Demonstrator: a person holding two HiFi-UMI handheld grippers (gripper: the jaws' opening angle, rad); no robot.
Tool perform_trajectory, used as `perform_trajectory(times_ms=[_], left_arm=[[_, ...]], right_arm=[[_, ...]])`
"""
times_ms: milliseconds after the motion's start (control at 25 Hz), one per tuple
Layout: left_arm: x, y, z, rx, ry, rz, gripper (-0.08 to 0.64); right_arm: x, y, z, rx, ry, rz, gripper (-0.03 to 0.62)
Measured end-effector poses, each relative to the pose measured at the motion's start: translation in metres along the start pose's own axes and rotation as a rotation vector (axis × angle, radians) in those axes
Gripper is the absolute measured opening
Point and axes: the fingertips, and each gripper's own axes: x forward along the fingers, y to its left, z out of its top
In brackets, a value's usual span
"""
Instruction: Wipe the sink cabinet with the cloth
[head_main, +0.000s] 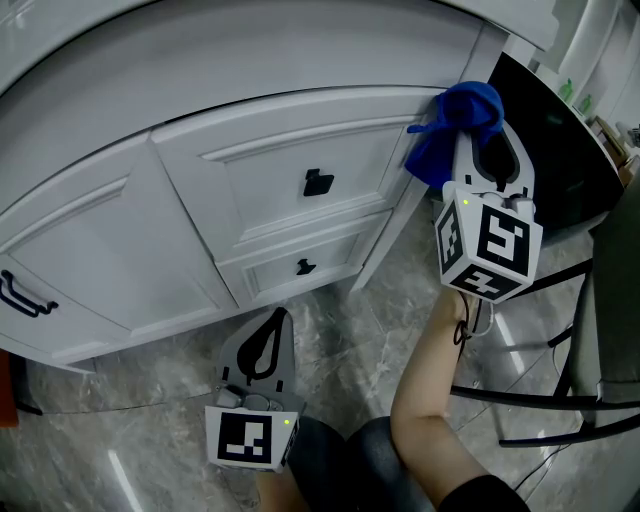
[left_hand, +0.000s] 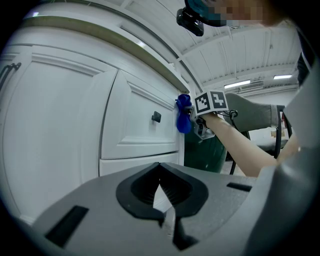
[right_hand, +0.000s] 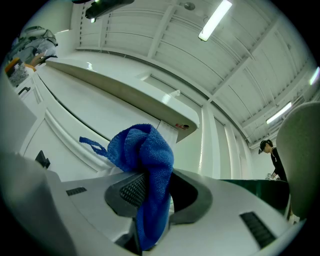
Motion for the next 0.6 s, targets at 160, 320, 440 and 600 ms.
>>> perform_trajectory(times_ms=[160,320,440,600], left_arm=[[-0.0001,0.0,-0.001,0.002,0.004,0.001,0.003],[0.0004,0.0001,0.0009,-0.011,-0.006,0.004,0.003],[0.001,0.0002,0.0008,-0.014,-0.007,0.004,0.003],[0.0022,-0.0008,0.0006,-0.012,-0.007,0.002,0.003]], right_arm=[[-0.0007,0.0,0.0003,-0.024,-0.014,-0.011,0.115],[-0.0025,0.0006,0.0009,-0.02,-0.078,-0.016,0.115],[-0.0029,-0.0003,0.0002,0.013,-0.105,0.002,0.115],[-0.0029,-0.0016,-0.0001,0.053,-0.113,-0.016,0.115]])
